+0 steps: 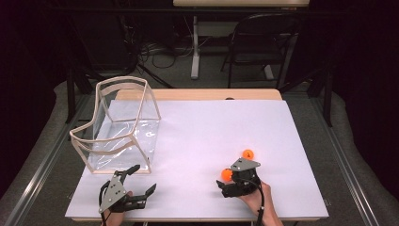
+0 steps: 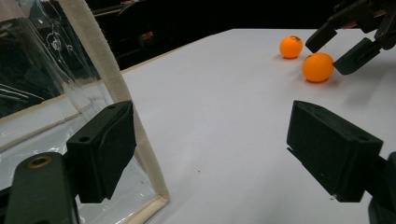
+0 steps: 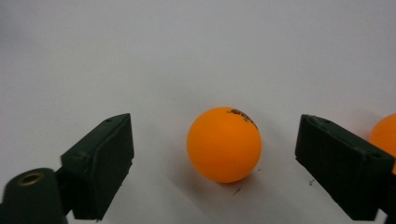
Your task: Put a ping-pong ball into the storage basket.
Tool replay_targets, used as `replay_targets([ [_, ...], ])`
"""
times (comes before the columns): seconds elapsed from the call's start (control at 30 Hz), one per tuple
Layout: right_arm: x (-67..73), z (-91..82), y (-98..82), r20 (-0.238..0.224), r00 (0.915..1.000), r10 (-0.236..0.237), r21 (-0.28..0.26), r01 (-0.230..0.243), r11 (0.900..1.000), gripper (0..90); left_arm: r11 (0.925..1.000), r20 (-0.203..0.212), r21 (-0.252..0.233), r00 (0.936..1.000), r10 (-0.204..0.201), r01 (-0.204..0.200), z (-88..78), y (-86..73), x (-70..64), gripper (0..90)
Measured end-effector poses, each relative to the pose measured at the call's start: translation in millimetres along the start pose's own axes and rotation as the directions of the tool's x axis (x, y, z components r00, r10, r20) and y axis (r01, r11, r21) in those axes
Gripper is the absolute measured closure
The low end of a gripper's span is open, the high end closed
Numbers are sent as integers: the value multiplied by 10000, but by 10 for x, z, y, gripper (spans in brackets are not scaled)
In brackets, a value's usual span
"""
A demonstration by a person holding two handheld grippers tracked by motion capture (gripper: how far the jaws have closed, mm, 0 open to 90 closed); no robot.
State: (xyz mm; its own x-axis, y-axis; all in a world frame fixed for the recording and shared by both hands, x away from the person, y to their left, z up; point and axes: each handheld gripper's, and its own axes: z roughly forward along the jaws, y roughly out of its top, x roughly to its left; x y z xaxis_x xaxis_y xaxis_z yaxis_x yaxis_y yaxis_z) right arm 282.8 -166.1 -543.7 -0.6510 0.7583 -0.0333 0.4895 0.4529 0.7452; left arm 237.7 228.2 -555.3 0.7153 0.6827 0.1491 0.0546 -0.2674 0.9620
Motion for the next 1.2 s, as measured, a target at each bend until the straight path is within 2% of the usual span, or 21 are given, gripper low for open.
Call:
replay_targets([
  [0.5,-16,70,-18,191,9998,45,437,-53,9990,318,10000,41,-18,10000,-2,2,0,1,0,160],
  [1.2,-7,119,-44,346,9994,31,718,-56,9974,499,10000,88,9,10000,-24,24,11,-4,3,160],
])
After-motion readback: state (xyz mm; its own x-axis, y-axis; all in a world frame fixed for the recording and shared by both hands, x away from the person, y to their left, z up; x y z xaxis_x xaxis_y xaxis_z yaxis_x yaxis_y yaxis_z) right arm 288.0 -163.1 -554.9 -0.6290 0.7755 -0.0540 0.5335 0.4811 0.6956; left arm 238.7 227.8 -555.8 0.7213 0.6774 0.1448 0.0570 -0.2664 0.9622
